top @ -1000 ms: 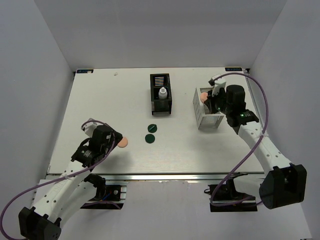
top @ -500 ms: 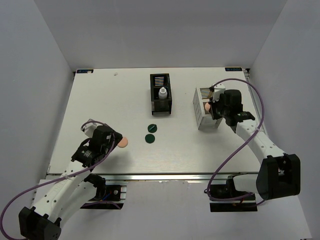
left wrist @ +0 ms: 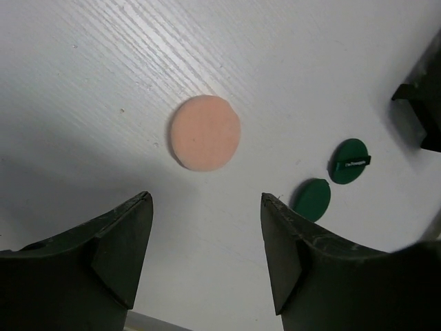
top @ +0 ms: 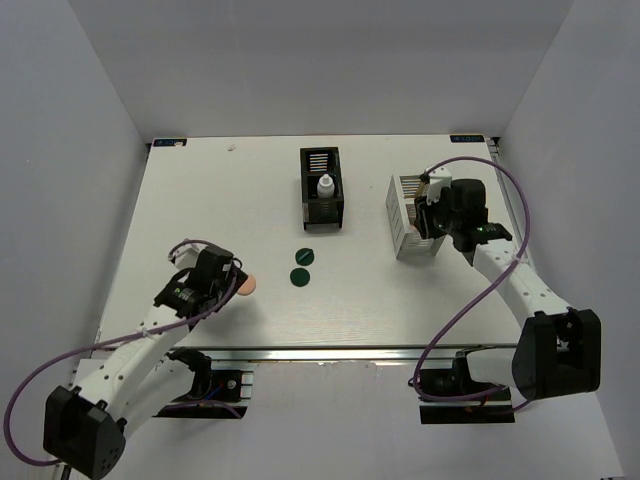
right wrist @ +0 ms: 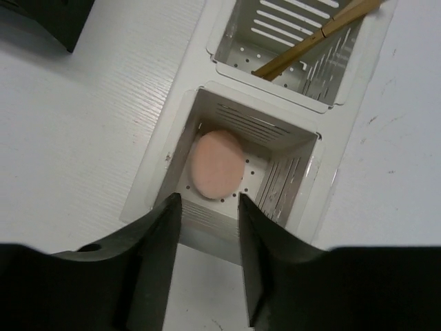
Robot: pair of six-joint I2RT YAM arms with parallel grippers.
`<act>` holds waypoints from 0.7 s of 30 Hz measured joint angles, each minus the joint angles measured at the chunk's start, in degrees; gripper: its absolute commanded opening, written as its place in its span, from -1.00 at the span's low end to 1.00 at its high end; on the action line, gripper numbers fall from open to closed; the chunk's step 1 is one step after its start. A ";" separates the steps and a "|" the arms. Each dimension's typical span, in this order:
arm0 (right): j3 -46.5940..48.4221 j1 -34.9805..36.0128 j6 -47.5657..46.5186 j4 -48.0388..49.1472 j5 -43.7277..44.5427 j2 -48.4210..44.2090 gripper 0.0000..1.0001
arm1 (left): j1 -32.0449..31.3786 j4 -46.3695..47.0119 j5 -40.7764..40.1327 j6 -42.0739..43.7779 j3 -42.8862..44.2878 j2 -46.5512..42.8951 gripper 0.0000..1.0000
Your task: Organize the makeup
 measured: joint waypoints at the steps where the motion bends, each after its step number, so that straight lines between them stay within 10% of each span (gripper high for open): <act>1: 0.00 -0.20 -0.15 -0.07 -0.90 -0.33 -0.23 | 0.00 -0.31 -0.04 -0.33 0.50 1.66 0.45; 21: -4.66 -2.03 -6.16 0.92 -22.18 -17.33 -0.30 | 0.00 -1.57 0.20 2.80 18.56 43.15 0.04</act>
